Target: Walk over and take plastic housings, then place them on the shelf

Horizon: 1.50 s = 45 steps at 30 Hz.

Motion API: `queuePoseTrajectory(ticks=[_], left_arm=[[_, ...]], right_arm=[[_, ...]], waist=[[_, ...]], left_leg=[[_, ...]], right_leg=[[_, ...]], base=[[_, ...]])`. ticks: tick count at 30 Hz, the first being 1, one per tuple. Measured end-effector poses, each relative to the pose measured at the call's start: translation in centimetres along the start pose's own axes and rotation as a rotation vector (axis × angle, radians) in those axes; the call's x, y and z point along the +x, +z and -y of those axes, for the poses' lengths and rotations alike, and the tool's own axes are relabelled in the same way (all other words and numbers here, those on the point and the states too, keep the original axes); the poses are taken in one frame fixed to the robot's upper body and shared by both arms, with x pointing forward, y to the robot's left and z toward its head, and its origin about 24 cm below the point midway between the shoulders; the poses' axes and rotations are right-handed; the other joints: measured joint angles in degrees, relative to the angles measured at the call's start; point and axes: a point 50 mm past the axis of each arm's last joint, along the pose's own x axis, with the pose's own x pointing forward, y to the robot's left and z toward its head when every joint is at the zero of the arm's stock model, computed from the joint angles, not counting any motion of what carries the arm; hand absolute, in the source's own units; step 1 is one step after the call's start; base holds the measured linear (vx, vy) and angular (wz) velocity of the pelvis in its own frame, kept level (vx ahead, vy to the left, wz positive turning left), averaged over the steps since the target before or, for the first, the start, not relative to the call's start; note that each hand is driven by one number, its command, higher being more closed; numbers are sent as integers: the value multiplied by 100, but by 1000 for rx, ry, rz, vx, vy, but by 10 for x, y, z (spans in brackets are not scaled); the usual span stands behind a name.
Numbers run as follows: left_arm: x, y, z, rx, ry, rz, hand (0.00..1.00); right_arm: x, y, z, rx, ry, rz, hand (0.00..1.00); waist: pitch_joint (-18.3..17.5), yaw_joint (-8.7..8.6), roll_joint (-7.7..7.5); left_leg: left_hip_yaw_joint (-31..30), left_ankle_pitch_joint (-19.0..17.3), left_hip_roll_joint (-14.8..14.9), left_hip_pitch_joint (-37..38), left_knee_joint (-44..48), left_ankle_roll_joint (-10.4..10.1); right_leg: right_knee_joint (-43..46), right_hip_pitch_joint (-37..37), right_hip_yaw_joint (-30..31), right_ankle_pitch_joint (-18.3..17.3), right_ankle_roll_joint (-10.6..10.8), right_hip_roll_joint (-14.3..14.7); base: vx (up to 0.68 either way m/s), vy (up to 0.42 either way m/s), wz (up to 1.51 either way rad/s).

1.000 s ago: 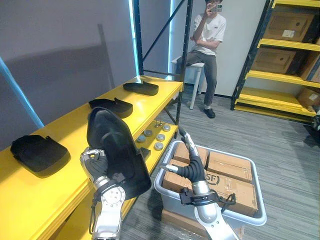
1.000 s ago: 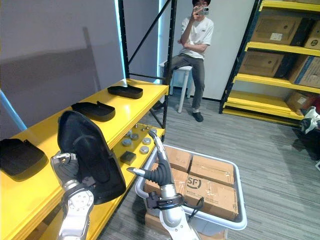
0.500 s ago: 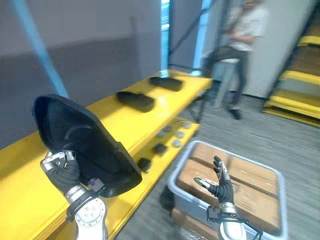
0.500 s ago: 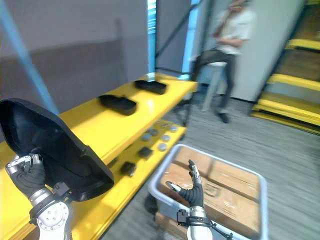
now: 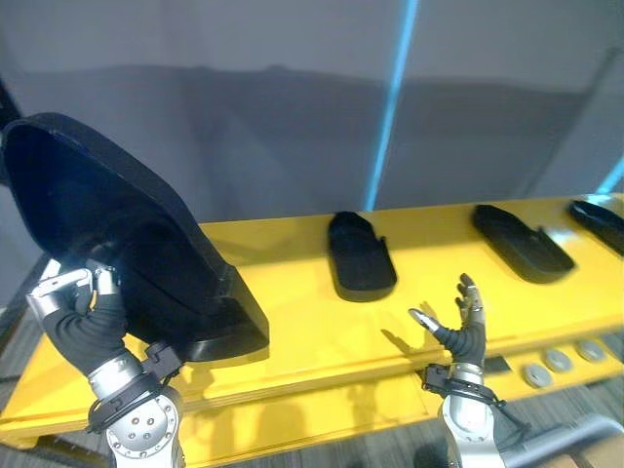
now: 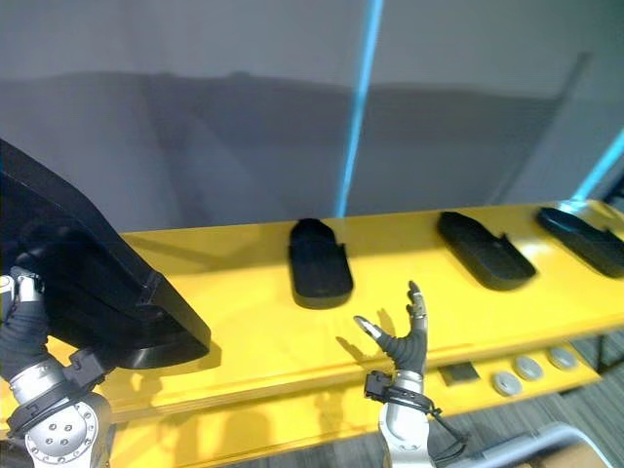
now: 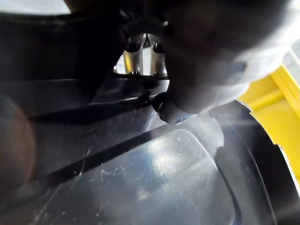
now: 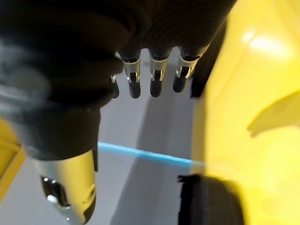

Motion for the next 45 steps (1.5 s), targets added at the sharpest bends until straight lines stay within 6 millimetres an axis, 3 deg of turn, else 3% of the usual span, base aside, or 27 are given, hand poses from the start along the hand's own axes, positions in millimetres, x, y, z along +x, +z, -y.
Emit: queuePoseTrajectory(ticks=[1, 2, 3, 6, 7, 9, 11, 12, 13, 14, 15, 16, 17, 18, 19, 20, 21, 24, 28, 34, 38, 45], left_arm=[[0, 1, 1, -19, -8, 1, 100], [0, 0, 2, -45, -22, -5, 100], [-2, 1, 2, -68, -41, -11, 100], [-2, 3, 1, -105, -64, -3, 100], [-2, 3, 3, -145, -78, -18, 100], [-2, 2, 7, -176, -89, -29, 100], [-3, -4, 22, -245, -123, -66, 100], [-4, -7, 24, -251, -132, -78, 100], [-6, -14, 27, -243, -147, -109, 100], [-7, -18, 28, -236, -149, -125, 100], [-8, -25, 28, -219, -150, -154, 100], [-9, -28, 28, -212, -149, -167, 100], [-9, -32, 28, -202, -155, -181, 100], [-5, -34, 28, -181, -172, -170, 100], [3, -38, 26, -134, -205, -157, 100], [13, -42, 23, -78, -226, -143, 100], [20, -43, 18, -39, -225, -129, 100], [45, -33, -5, 66, -183, -30, 100], [63, -33, -26, 229, -157, 23, 100], [90, -69, -42, 405, -175, -107, 100], [100, -96, -50, 485, -224, -238, 100], [136, -111, -54, 503, -212, -343, 100]], right_arm=[[1, 1, 2, -3, -13, 5, 0], [3, 2, 6, -21, -28, 11, 0], [4, 1, 8, -39, -29, 13, 0], [5, 8, 7, -32, -31, 40, 0], [7, 19, 11, -24, -51, 88, 0], [9, 21, 18, -32, -77, 100, 0], [11, 20, 32, -62, -139, 98, 0], [11, 20, 33, -66, -149, 98, 0], [10, 25, 34, -69, -153, 119, 0], [10, 28, 35, -67, -155, 133, 0], [9, 32, 37, -69, -157, 152, 0], [8, 33, 39, -77, -158, 156, 0], [4, 34, 46, -103, -160, 163, 0], [1, 31, 49, -105, -177, 143, 0], [-5, 27, 50, -98, -197, 113, 0], [-6, 25, 51, -95, -208, 103, 0], [-5, 26, 50, -98, -204, 109, 0], [-3, 28, 49, -105, -199, 120, 0], [-5, 26, 51, -116, -196, 111, 0], [-16, 24, 63, -184, -151, 88, 0], [-20, 30, 65, -190, -133, 109, 0], [-22, 32, 63, -182, -120, 110, 0]], waist=[[-2, 14, -44], [16, 19, -50], [13, 46, 35], [13, 190, 42], [17, 110, 46], [24, 14, 47], [146, -142, 116], [153, -149, 109], [176, -155, 82], [172, -160, 89], [130, -201, 169], [78, -246, 256], [-51, -324, 470], [-46, -384, 330], [-72, -487, 175], [-139, -537, 49], [-133, -522, 59], [-143, -441, 61], [-182, -405, 88], [-223, -488, 267], [-163, -553, 300], [63, -652, 328]], left_leg=[[-55, -21, -64, 8, 10, -30], [-114, -102, -124, 14, 72, -135], [102, -208, 34, -32, 162, -215], [295, -344, 308, -31, 175, -321], [286, -439, 373, -217, 349, -386], [445, -495, 396, -426, 576, -464], [1962, -859, 875, -572, 1097, -446], [2233, -908, 1032, -630, 1333, -443], [2497, -1017, 1455, -884, 2069, -429], [2486, -1027, 1622, -991, 2300, -449], [2355, -1023, 1962, -1085, 2356, -503], [2219, -998, 2114, -1084, 2232, -513], [1852, -615, 2328, -1024, 1710, -952], [1806, -708, 2078, -916, 1559, -1241], [1819, -598, 1713, -835, 1275, -1082], [1837, -506, 1452, -742, 1055, -951], [1891, -488, 1371, -659, 986, -920], [2038, -462, 1298, -521, 821, -879], [2170, -214, 1301, -336, 381, -926], [2261, 598, 1432, 42, -960, -1050], [2363, 672, 1453, -74, -979, -1039], [2466, 842, 1528, -484, -979, -1017]], right_leg=[[-364, 24, 119, 131, -82, 32], [-635, 122, 121, 430, 47, 19], [-947, 298, 46, 513, 7, 176], [-1442, 488, 146, 726, -109, 488], [-1665, 508, 77, 810, -131, 577], [-1718, 521, -56, 825, -136, 563], [-1711, 819, -283, 825, -141, 540], [-1711, 870, -283, 825, -141, 516], [-1709, 938, -295, 824, -141, 383], [-1709, 941, -298, 823, -140, 318], [-1711, 941, -301, 825, -129, 221], [-1712, 941, -321, 832, -111, 214], [-1713, 955, -416, 809, 59, 199], [-1725, 998, -411, 791, 216, -32], [-1721, 992, -528, 881, 154, -327], [-1721, 998, -567, 1029, 224, -542], [-1720, 1002, -553, 1151, 326, -621], [-1877, 1019, -553, 1288, 413, -607], [-2063, 1019, -545, 1302, 434, -521], [-2212, 845, -548, 1302, 434, -194], [-2212, 647, -404, 1299, 431, -173], [-2152, 100, -195, 1336, 398, -92]], base=[[136, -169, 89], [131, -162, 50], [130, -150, 24], [138, -126, -36], [114, -109, 7], [85, -53, 39], [77, 39, 73], [82, 94, 44], [91, 114, 11], [109, 181, 0], [86, 204, -5], [94, 330, 2], [115, 443, 11], [124, 537, 32], [116, 482, 44], [85, 373, 37], [65, 251, 11], [26, 100, -18], [-16, -35, -19], [-46, -71, -6], [-78, 5, -14], [-80, -4, -11]])
